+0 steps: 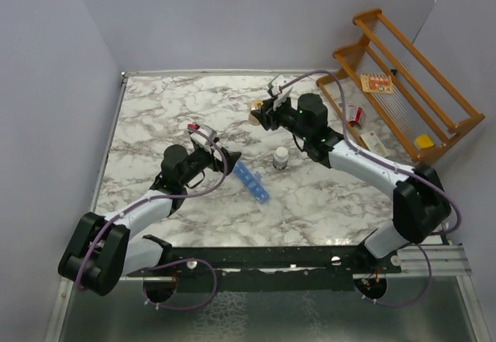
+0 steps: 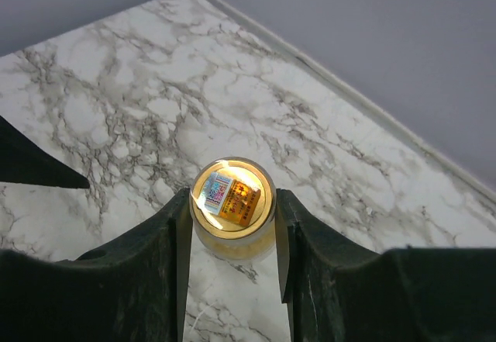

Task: Sort the pills into containers
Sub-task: Pick up the pill bottle at the center of the board.

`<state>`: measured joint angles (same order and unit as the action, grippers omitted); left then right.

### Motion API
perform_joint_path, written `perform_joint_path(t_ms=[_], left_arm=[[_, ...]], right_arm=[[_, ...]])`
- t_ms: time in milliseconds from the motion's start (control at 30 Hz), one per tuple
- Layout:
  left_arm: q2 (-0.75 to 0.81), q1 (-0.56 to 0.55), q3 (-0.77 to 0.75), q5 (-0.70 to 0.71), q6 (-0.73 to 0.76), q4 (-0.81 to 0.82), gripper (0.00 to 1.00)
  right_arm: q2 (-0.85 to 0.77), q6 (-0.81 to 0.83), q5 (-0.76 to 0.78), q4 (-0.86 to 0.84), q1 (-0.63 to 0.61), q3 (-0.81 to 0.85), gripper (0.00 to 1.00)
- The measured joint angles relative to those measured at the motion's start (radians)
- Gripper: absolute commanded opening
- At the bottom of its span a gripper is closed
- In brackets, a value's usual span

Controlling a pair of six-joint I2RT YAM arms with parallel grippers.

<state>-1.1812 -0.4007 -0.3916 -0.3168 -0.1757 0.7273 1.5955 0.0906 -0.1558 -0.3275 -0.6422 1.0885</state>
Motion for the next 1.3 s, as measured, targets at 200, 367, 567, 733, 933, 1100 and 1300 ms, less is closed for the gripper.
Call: perform_joint_path(t_ms=[200, 367, 567, 733, 933, 1100, 1300], left_arm=[[0.035, -0.024, -0.001, -0.157, 0.126, 0.005, 0.82], [0.04, -0.027, -0.028, -0.349, 0.195, 0.001, 0.82], [0.019, -0.027, -0.108, -0.507, 0.207, -0.001, 0.99], [-0.003, -0.035, -0.154, -0.56, 0.186, -0.003, 0.99], [-0.007, -0.085, -0.158, -0.572, 0.174, -0.004, 0.99], [-0.01, -0.135, -0.158, -0.572, 0.163, -0.004, 0.99], [-0.01, -0.169, -0.158, -0.489, 0.105, -0.005, 0.99]], right_arm=[[-0.17, 0.048, -0.026, 0.084, 0.002, -0.006, 0.01], [-0.308, 0.049, -0.091, 0.16, 0.005, -0.055, 0.01], [-0.433, 0.024, -0.202, 0.23, 0.006, -0.12, 0.01], [-0.496, -0.004, -0.284, 0.269, 0.006, -0.148, 0.01], [-0.509, -0.033, -0.36, 0.281, 0.006, -0.155, 0.01], [-0.507, -0.045, -0.412, 0.306, 0.006, -0.155, 0.01], [-0.507, -0.051, -0.438, 0.344, 0.006, -0.155, 0.01]])
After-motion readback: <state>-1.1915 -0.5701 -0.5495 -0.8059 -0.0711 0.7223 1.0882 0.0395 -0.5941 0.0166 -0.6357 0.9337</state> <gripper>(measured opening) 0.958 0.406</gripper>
